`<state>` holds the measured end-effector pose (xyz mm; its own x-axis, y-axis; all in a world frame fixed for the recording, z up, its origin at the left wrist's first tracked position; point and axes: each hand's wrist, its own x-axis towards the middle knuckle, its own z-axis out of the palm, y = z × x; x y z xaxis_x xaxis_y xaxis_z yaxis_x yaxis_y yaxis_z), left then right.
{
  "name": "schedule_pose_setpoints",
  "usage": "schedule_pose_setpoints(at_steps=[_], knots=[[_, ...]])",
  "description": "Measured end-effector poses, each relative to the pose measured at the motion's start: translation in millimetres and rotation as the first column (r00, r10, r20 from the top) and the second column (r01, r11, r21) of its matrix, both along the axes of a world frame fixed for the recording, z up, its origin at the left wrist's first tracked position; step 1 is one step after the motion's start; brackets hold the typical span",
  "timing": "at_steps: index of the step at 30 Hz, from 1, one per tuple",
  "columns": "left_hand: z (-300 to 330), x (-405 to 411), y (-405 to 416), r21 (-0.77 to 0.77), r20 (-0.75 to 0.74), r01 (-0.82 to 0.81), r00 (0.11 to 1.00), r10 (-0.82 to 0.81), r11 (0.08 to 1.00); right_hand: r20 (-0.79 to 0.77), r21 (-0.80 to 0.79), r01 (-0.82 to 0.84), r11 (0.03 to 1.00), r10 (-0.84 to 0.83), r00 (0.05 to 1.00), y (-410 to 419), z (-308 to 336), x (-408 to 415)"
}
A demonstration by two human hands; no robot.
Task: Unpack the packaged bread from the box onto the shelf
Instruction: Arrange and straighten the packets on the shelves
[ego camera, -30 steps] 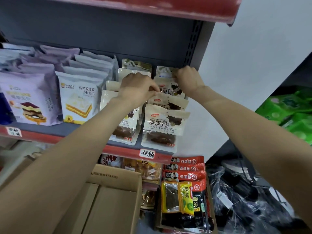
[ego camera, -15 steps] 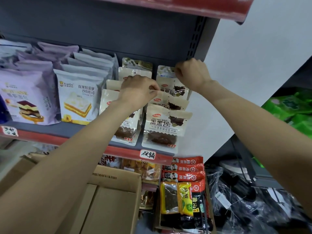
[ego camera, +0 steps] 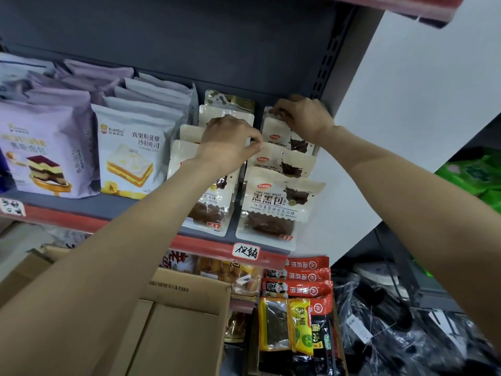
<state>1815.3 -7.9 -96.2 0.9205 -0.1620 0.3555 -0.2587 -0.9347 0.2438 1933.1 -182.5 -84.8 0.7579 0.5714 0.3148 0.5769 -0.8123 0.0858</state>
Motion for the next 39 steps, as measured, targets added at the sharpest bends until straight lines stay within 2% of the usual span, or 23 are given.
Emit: schedule_pose_setpoints(at_steps=[5, 12, 21, 26, 30, 34, 35, 37, 39], knots=[[-1, -3, -3, -0.022, 0.022, 0.0, 1.0, 0.001, 1.0, -0.008, 0.082, -0.079, 0.993, 0.08, 0.997, -3, 3, 4], [-4, -6, -2, -0.037, 0.043, 0.017, 0.999, -0.016, 0.999, 0.022, 0.063, -0.101, 0.993, 0.1, 0.995, -5, 4, 0], [-5, -2, -2, -0.008, 0.038, -0.011, 0.999, 0.011, 1.0, -0.126, 0.073, -0.128, 0.989, 0.136, 0.983, -14, -2, -6], [-3, 0, -4, -0.041, 0.057, -0.057, 0.997, 0.059, 0.998, -0.12, 0.243, -0.18, 0.953, 0.214, 0.969, -17, -10, -8], [-3, -1, -6, -0.044, 0.067, -0.074, 0.995, 0.077, 0.996, -0.101, 0.209, -0.174, 0.962, 0.199, 0.975, -15, -14, -18], [-2, -3, -7, -0.062, 0.064, -0.056, 0.996, 0.06, 0.997, -0.128, 0.276, -0.176, 0.945, 0.217, 0.968, -15, -10, -28], [-2, -3, -7, -0.065, 0.066, -0.048, 0.996, 0.052, 0.997, -0.14, 0.315, -0.165, 0.935, 0.218, 0.966, -16, -8, -33], [-1, -5, -7, -0.07, 0.074, -0.033, 0.997, 0.038, 0.997, -0.157, 0.516, -0.098, 0.851, 0.206, 0.966, -21, -3, -49], [-1, -8, -7, -0.08, 0.077, -0.029, 0.996, 0.035, 0.996, -0.208, 0.766, 0.047, 0.642, 0.177, 0.962, -32, -4, -77]])
